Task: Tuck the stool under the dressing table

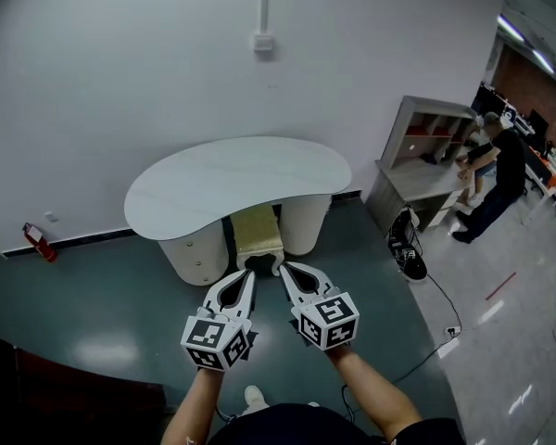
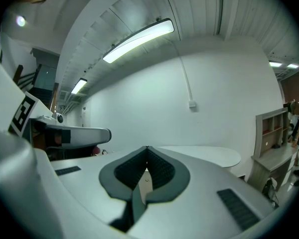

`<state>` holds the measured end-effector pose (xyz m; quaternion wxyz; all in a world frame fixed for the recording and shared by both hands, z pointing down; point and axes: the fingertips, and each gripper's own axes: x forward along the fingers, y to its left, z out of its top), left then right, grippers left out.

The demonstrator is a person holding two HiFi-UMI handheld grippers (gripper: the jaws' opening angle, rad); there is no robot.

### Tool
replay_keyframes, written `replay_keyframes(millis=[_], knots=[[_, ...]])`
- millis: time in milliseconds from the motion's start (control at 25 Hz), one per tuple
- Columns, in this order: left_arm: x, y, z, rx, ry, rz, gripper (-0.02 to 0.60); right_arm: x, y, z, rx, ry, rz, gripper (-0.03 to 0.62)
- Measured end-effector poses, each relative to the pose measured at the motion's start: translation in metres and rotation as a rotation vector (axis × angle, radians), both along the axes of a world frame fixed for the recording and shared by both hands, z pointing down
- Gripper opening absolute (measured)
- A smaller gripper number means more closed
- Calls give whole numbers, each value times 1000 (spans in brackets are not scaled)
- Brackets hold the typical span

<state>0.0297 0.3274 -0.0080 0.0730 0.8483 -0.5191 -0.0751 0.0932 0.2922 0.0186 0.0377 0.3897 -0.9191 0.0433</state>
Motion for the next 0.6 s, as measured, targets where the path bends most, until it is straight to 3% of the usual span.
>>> replay_keyframes(millis=[600], knots=[[99, 53, -10, 33, 8, -55, 8, 88, 62, -18, 58, -26, -62, 12]])
